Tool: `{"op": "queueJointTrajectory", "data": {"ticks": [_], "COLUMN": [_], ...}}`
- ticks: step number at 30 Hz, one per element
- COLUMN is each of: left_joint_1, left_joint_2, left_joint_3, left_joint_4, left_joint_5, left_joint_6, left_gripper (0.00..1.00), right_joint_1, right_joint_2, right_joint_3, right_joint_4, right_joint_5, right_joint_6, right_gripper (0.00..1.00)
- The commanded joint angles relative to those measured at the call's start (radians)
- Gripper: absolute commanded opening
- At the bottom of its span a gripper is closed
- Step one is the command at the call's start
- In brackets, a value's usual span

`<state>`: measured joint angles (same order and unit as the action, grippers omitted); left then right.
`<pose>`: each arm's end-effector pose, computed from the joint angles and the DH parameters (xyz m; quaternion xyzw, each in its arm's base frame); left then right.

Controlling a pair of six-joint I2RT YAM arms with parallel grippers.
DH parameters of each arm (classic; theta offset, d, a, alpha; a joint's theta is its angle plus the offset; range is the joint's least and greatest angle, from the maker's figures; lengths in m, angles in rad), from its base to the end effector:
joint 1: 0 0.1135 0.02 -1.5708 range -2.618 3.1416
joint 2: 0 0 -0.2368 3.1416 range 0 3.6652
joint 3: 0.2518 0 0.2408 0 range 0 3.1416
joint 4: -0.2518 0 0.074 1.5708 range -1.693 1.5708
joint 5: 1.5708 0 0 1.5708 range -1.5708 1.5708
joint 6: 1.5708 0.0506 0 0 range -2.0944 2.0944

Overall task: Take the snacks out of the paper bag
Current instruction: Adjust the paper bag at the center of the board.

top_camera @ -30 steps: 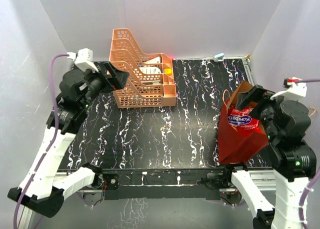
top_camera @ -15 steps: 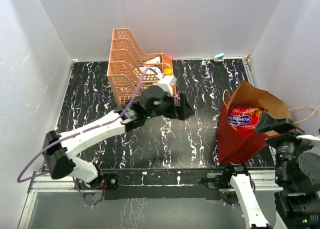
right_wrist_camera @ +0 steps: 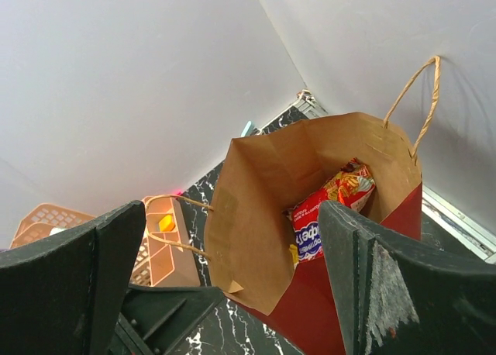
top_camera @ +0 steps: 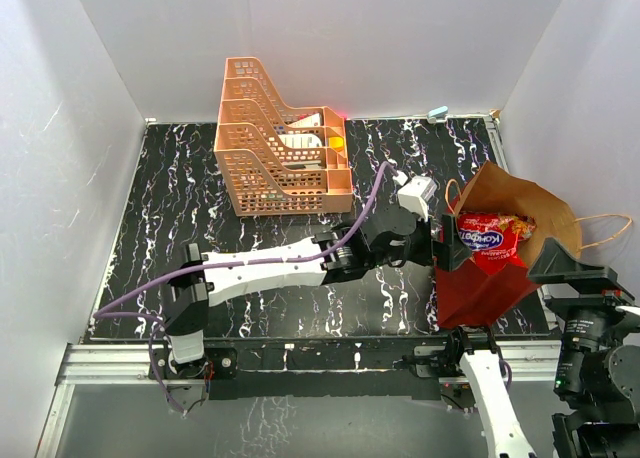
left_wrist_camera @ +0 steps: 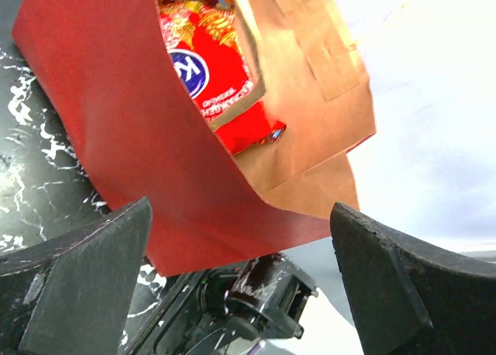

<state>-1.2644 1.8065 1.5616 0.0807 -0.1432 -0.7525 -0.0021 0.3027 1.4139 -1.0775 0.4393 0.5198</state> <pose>0.1391 -0.4159 0.3251 0.1478 0.7477 -0.5167 0.3901 -0.0367 -0.0214 0.4237 0.3264 0.6150 0.0332 0.7170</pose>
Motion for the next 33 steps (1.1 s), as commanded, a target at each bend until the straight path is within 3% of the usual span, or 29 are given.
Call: {"op": "queueJointTrajectory", "data": {"ticks": [1,10,18,21,26,29,33], "left_joint_1": [-0.010,0.000,0.073,0.103,0.127,0.137,0.154], "left_joint_2": [-0.021,0.028,0.122,0.136,0.136,0.111,0.064], "left_joint_3": [0.038,0.171,0.268,0.266,0.268,0.243,0.187], "left_joint_4": [0.135,0.091,-0.031,-0.005,-0.001,0.009,0.035], "left_joint_5": [-0.099,-0.267,-0.187,-0.126,-0.101,-0.100,-0.101], "left_joint_6": [-0.015,-0.010,-0.194,-0.242,-0.246,-0.249,-0.252], "left_gripper": [0.97,0.89,0.70,0.56,0.33,0.20,0.09], "right_joint_1": [-0.005,0.033,0.043,0.042,0.055,0.058,0.058], "right_joint_2": [-0.008,0.062,0.115,0.119,0.116,0.117,0.090], "right_joint_3": [0.027,0.065,0.128,0.141,0.111,0.065,0.017], "right_joint_4": [0.018,-0.020,-0.088,-0.108,-0.099,-0.088,-0.060], "right_joint_5": [0.005,-0.204,-0.553,-0.619,-0.629,-0.513,-0.282], "right_joint_6": [0.039,0.008,-0.143,-0.211,-0.250,-0.203,-0.014], "right_gripper": [0.98,0.98,0.98,0.98,0.98,0.98,0.98]}}
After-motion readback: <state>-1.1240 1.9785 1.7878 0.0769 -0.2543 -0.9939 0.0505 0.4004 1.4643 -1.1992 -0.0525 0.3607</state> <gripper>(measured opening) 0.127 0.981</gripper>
